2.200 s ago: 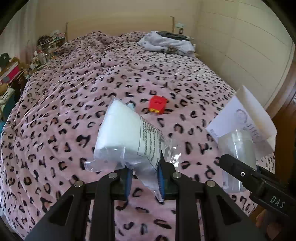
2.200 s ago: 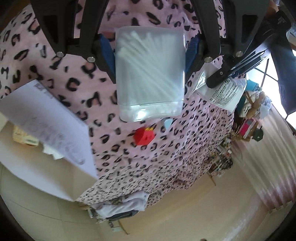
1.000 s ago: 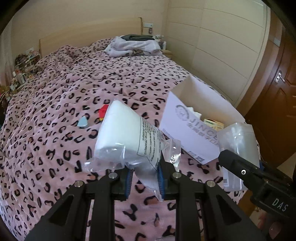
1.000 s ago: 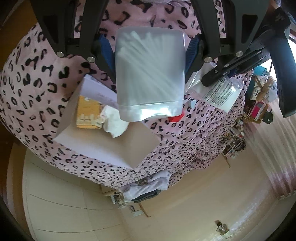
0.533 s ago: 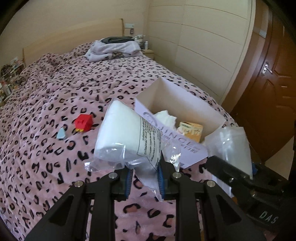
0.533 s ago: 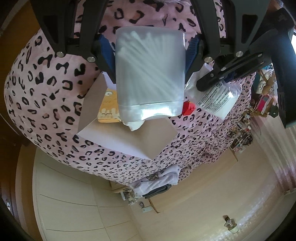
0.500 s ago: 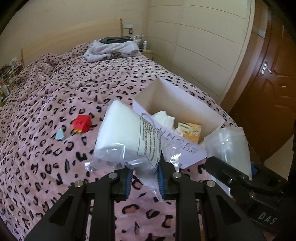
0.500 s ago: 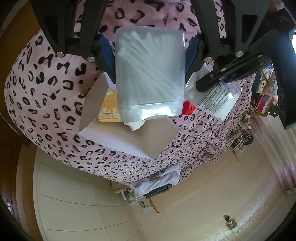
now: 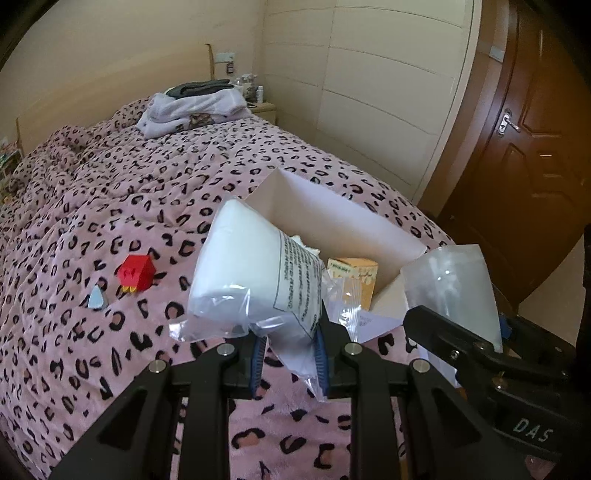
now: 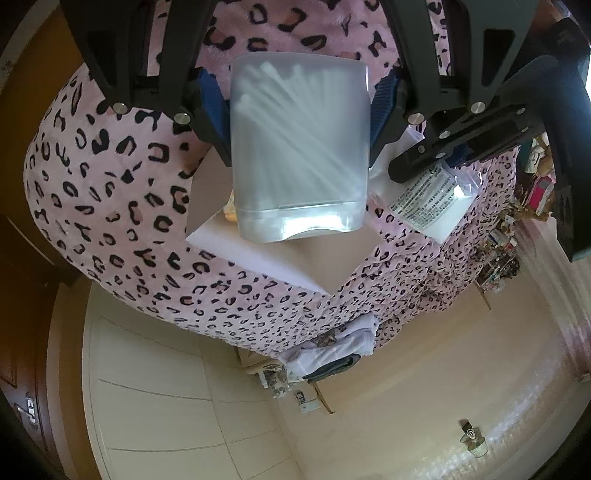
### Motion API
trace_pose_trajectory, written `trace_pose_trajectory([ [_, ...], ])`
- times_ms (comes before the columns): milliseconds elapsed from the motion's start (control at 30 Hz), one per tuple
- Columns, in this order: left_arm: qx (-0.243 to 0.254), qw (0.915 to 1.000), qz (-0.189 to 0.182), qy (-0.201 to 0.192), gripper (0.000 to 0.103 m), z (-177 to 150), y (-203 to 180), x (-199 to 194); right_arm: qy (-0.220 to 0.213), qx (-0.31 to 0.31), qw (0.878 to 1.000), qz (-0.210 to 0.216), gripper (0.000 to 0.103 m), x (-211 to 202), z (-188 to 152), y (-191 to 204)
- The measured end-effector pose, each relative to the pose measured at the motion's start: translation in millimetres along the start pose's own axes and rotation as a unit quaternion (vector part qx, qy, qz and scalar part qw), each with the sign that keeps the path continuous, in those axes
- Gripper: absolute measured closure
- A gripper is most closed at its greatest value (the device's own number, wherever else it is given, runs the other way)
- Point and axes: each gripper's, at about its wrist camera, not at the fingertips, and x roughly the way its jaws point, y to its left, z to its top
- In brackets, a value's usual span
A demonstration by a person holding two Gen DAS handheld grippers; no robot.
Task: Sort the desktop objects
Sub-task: 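Carry the white packet with the left tool while the right tool carries the clear box toward the paper box, then lower both held items into the paper box and open both tools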
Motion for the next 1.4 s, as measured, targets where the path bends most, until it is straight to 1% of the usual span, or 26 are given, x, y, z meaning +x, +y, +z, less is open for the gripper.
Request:
trace_pose_trajectory([
  [233, 0.017, 0.9997, -0.017, -0.011, 0.08, 19, -4, -1, -0.012, 0.003, 1.0, -0.008, 0.036, 1, 13, -7],
  [433, 0.024, 0.9987, -0.044, -0.01, 0.08, 46, -8, 8, -0.023, 0.003, 1.0, -0.013, 0.036, 3, 29, -12],
  [600, 0.023, 0.9972, -0.072, 0.001, 0.08, 68, -8, 23, -0.027, 0.003, 1.0, -0.013, 0.036, 12, 41, -15],
  [800, 0.012, 0.9965, -0.08, 0.023, 0.08, 86, 2, 54, -0.02, 0.003, 1.0, -0.007, 0.036, 31, 48, -17],
  [1000, 0.003, 0.9961, -0.077, 0.042, 0.08, 86, 13, 80, -0.008, 0.002, 1.0, 0.0, 0.036, 55, 52, -15],
  [1133, -0.005, 0.9958, -0.076, 0.05, 0.08, 84, 20, 94, -0.001, 0.001, 1.0, -0.004, 0.036, 66, 51, -16],
  [1400, 0.0, 0.9955, -0.07, 0.064, 0.08, 77, 19, 115, 0.019, -0.019, 1.0, -0.006, 0.036, 87, 46, -9],
])
